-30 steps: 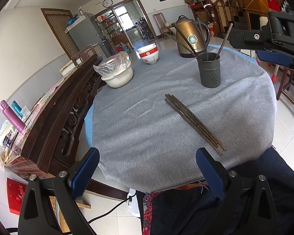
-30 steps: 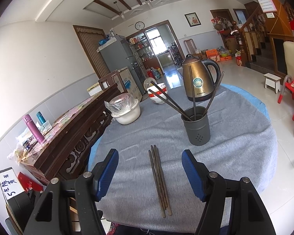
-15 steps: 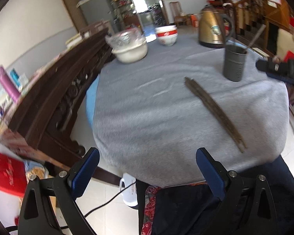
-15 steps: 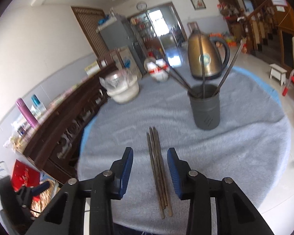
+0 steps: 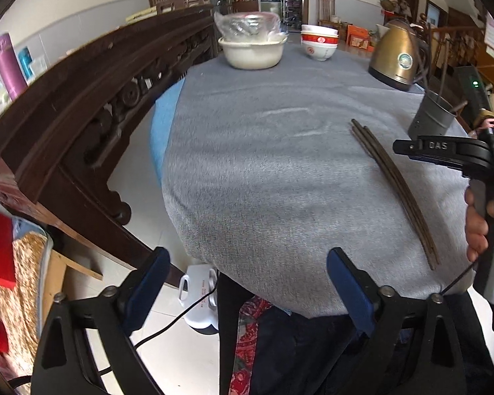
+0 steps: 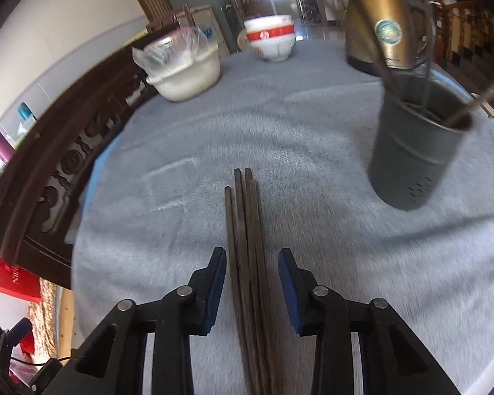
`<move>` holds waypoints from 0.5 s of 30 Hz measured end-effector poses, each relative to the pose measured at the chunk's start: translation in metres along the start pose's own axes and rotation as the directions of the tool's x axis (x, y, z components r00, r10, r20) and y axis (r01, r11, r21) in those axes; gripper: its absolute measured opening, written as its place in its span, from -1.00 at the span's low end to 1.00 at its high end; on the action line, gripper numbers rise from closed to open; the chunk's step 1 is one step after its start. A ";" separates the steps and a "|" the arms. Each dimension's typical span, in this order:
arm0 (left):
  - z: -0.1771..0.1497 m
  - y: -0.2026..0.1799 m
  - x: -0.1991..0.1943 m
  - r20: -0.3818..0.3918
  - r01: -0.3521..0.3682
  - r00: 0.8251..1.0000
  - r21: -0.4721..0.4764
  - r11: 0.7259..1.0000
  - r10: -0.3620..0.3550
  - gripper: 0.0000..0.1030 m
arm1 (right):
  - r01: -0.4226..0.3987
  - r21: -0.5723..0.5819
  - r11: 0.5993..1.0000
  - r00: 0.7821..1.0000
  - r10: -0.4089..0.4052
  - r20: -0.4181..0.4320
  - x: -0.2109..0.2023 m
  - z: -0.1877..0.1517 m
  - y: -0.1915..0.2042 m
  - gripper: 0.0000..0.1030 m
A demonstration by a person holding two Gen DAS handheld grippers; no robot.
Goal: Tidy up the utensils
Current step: 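Lower the right tool onto the dark chopstick bundle and close on it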
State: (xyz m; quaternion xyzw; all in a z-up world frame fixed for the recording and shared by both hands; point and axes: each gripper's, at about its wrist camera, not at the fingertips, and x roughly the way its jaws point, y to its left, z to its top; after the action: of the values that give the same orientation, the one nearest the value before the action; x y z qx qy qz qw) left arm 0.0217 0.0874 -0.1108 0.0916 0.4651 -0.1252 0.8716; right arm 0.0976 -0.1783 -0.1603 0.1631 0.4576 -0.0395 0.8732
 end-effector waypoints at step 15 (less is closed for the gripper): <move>0.053 -0.003 0.048 -0.022 0.083 0.996 -0.040 0.996 -0.084 0.46 | -0.037 -0.008 0.999 0.997 0.036 -0.073 0.050 0.032 -0.012 -0.48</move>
State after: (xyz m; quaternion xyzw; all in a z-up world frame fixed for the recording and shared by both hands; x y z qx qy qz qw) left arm 0.0887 0.0637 -0.1216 0.0565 0.4814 -0.1511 0.8615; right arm 0.1488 -0.1960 -0.1868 0.1688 0.4860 -0.0156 0.8574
